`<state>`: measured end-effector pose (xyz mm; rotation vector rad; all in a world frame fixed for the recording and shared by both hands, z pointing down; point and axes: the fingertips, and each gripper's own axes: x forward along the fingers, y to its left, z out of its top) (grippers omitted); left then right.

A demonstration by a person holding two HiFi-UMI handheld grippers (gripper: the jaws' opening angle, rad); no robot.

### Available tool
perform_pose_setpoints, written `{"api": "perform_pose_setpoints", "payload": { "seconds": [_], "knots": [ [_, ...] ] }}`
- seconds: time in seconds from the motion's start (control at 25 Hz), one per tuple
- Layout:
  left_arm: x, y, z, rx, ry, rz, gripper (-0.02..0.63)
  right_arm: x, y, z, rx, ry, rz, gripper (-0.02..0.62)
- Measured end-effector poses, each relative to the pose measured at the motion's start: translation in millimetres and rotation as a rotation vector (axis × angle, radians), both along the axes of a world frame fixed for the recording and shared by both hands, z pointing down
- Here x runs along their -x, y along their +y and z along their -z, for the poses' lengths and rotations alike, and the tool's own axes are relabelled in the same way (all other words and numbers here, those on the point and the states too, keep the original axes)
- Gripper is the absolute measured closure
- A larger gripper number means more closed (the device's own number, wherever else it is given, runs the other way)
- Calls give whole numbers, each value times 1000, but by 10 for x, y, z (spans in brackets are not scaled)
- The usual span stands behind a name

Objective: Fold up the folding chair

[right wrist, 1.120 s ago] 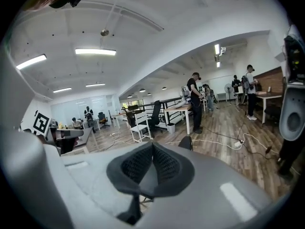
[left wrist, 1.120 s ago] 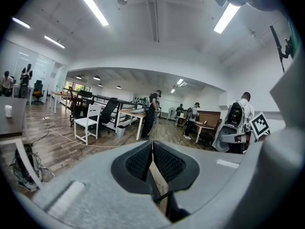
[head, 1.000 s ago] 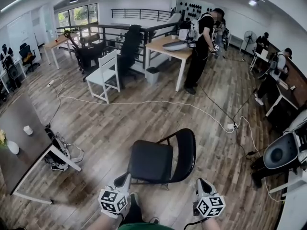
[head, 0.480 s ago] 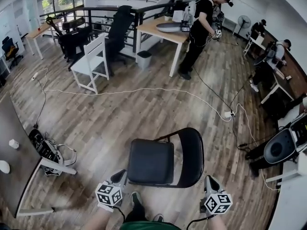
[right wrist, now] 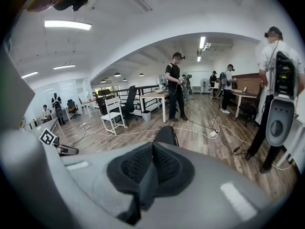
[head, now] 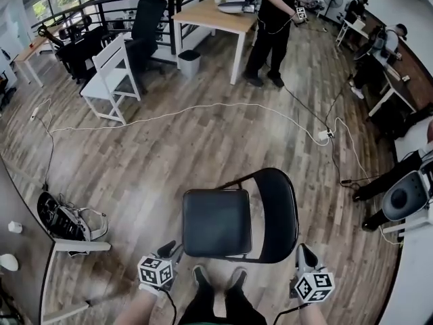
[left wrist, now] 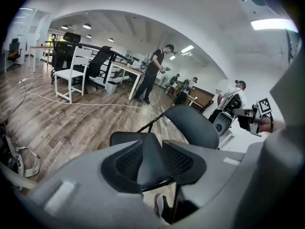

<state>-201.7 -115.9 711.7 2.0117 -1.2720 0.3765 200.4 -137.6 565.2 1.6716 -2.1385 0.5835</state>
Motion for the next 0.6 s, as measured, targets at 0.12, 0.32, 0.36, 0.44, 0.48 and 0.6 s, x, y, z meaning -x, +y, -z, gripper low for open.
{"api": "perform_pose_setpoints", "payload": {
  "seconds": [0.12,0.32,0.36,0.44,0.48,0.6],
  "knots": [
    [-162,23,-430,64,-27,-52,434,-121,-108,-261,20,-28,-12,592],
    [-307,17,-1149,155,-18,-26,351,-360,-462,-442,-62,-64,-52,592],
    [-275,-2,-1258,175,0,9,345,-385,-543,-410,-87,-51,-50,591],
    [-182,8,-1486,225,25,73,336,-433,-659,-388,-106,-16,-35,573],
    [-130,33,-1611,250,30,99,334,-458,-699,-413,-98,-3,-24,556],
    [-10,126,-1997,317,43,151,324,-553,-785,-572,-45,-5,-4,514]
  ]
}}
